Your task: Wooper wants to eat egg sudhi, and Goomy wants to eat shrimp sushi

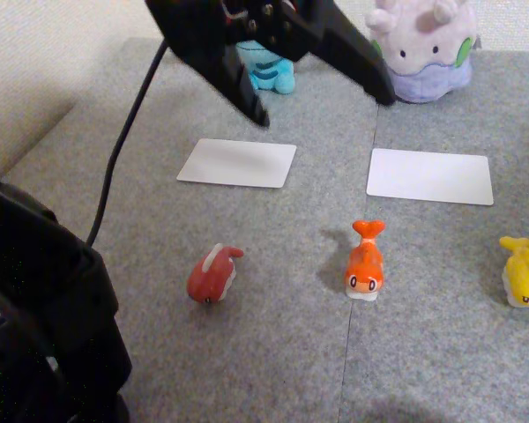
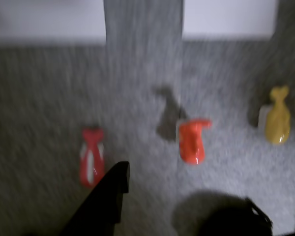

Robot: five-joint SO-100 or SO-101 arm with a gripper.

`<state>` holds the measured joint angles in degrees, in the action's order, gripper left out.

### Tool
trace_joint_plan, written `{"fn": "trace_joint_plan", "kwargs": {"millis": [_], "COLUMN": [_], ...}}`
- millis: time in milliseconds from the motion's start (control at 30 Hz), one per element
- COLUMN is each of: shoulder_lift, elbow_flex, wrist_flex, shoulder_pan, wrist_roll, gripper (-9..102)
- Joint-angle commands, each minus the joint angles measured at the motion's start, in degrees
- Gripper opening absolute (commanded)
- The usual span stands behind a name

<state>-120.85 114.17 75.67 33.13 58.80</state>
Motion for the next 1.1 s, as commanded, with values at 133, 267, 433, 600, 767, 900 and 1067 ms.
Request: {"fn": "trace_joint_plan", "kwargs": {"millis": [133, 267, 433, 600, 767, 900, 1067], "shoulder_lift": [1.14, 6.77, 19.69, 40.17, 57.57, 66.97, 74.88], "elbow_flex": [-0.79, -1.14, -13.01, -33.22, -51.33, -62.23, -69.61], "wrist_flex": [-4.66, -9.32, -9.93, 0.88, 9.49, 12.22, 12.57], "shoulder_pan": [16.26, 21.8, 25.14, 25.22, 24.35, 24.26, 24.26], "wrist_roll": [-12.39, -17.84, -18.19, -18.63, -18.63, -18.63, -19.07], "gripper": [40, 40, 40, 40, 40, 40, 38]}}
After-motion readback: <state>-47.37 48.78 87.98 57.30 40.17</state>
